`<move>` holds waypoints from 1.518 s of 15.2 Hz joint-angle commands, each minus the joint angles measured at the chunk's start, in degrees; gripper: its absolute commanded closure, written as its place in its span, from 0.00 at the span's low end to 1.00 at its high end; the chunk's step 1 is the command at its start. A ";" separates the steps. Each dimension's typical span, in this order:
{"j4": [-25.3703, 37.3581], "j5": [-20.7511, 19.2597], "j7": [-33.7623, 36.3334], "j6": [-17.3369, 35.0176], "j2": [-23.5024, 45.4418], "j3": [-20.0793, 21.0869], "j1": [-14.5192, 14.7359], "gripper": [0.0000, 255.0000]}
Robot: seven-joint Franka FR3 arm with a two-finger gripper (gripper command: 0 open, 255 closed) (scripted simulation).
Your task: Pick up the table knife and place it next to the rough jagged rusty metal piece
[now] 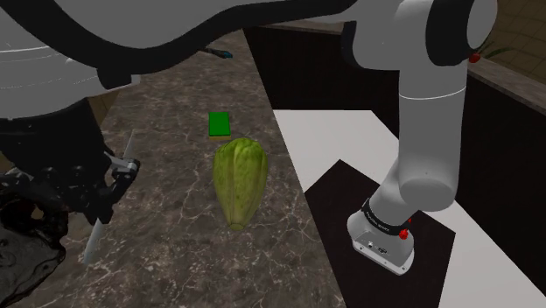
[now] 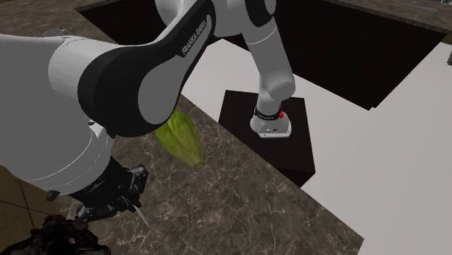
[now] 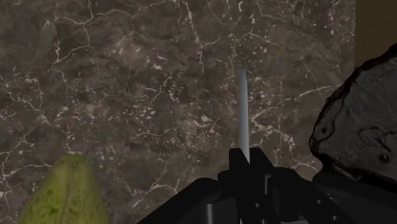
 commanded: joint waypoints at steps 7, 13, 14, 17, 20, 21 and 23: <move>-5.93 -0.75 0.37 5.94 0.65 -0.44 -1.31 1.00; -9.75 -1.70 0.82 10.09 1.50 -1.09 -1.76 1.00; -10.32 -1.89 0.91 10.76 1.69 -1.23 -1.79 1.00; -11.94 -2.53 1.21 12.72 2.30 -1.72 -1.78 1.00; -13.41 -3.25 1.54 14.62 3.00 -2.28 -1.67 1.00; -13.87 -3.50 1.66 15.24 3.25 -2.49 -1.61 1.00; -14.74 -4.04 1.91 16.46 3.78 -2.93 -1.46 1.00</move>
